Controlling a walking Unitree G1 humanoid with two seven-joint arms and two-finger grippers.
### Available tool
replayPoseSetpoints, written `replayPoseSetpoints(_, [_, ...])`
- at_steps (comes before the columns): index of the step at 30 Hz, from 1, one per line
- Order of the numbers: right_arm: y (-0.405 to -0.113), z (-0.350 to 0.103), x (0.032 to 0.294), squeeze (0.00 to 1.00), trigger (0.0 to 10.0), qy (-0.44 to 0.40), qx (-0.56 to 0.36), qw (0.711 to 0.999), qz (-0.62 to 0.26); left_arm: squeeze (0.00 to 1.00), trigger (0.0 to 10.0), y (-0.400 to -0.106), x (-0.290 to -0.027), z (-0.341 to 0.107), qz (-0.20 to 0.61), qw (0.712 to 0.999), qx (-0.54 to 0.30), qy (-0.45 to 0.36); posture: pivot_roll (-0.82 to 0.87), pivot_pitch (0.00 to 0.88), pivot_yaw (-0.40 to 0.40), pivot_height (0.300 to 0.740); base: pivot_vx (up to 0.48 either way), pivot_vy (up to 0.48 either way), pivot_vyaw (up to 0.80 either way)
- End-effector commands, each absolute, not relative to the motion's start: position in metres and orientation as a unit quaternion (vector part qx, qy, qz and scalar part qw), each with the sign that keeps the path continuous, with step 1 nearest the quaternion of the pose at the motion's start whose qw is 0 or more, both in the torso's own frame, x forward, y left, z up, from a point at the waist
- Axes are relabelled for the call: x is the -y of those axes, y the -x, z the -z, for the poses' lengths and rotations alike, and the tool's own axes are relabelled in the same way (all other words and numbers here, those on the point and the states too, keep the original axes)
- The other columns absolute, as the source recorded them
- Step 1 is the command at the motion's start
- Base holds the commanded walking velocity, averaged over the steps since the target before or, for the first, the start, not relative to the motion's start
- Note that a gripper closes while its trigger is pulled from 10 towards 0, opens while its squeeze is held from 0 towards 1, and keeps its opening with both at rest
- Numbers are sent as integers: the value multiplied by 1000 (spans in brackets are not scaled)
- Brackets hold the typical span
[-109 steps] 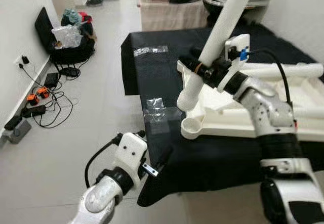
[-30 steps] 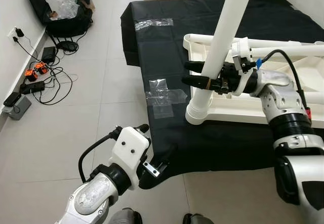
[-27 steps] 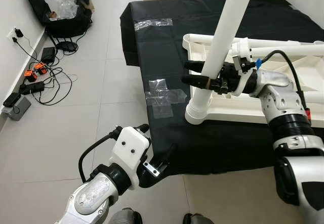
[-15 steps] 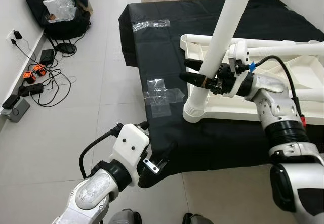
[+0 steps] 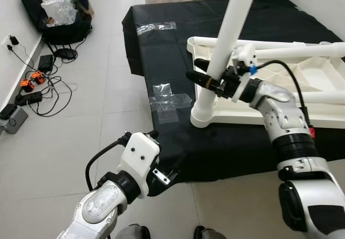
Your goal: Building children table
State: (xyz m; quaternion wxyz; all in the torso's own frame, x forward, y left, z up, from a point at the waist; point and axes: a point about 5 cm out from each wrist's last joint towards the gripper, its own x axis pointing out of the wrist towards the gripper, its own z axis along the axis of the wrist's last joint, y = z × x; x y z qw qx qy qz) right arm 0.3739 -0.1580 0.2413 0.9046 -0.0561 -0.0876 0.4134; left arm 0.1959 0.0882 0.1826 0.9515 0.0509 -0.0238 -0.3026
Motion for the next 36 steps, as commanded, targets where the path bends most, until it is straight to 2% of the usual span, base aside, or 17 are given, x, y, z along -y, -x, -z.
replayPoseSetpoints(1, [-376, -211, 166, 0, 10000, 54, 20, 923, -381, 0, 10000, -195, -87, -180, 303, 952, 19, -46, 108, 193, -24, 740, 0, 0, 0])
replayPoseSetpoints(6, [-380, -208, 165, 0, 10000, 34, 13, 948, -317, 0, 10000, -195, -87, -180, 303, 952, 20, -46, 104, 193, -23, 740, 0, 0, 0])
replayPoseSetpoints(9, [-383, -206, 165, 0, 10000, 11, 10, 972, -236, 0, 10000, -196, -87, -181, 302, 952, 22, -45, 102, 194, -23, 740, 0, 0, 0])
replayPoseSetpoints(12, [-384, -205, 165, 0, 10000, 7, 8, 978, -210, 0, 10000, -196, -87, -180, 302, 952, 22, -46, 99, 193, -23, 740, 0, 0, 0])
replayPoseSetpoints(14, [-387, -203, 170, 0, 10000, -12, 3, 993, -117, 0, 10000, -197, -87, -180, 301, 952, 22, -44, 98, 195, -25, 740, 0, 0, 0])
replayPoseSetpoints(18, [-387, -203, 170, 0, 10000, -12, 3, 993, -117, 0, 10000, -197, -87, -180, 301, 952, 22, -44, 98, 195, -25, 740, 0, 0, 0])
replayPoseSetpoints(20, [-386, -202, 171, 0, 10000, -25, 6, 1000, -19, 0, 10000, -197, -87, -181, 301, 952, 23, -44, 98, 195, -25, 740, 0, 0, 0])
replayPoseSetpoints(22, [-386, -202, 171, 0, 10000, -25, 6, 1000, -19, 0, 10000, -197, -87, -181, 301, 952, 23, -44, 98, 195, -25, 740, 0, 0, 0])
replayPoseSetpoints(23, [-384, -202, 167, 0, 10000, -25, 9, 999, 46, 0, 10000, -197, -86, -181, 301, 952, 24, -44, 97, 196, -27, 740, 0, 0, 0])
replayPoseSetpoints(36, [-386, -211, 127, 0, 10000, -44, 24, 982, 185, 0, 10000, -196, -84, -182, 301, 953, 27, -41, 103, 205, -39, 740, 0, 0, 0])
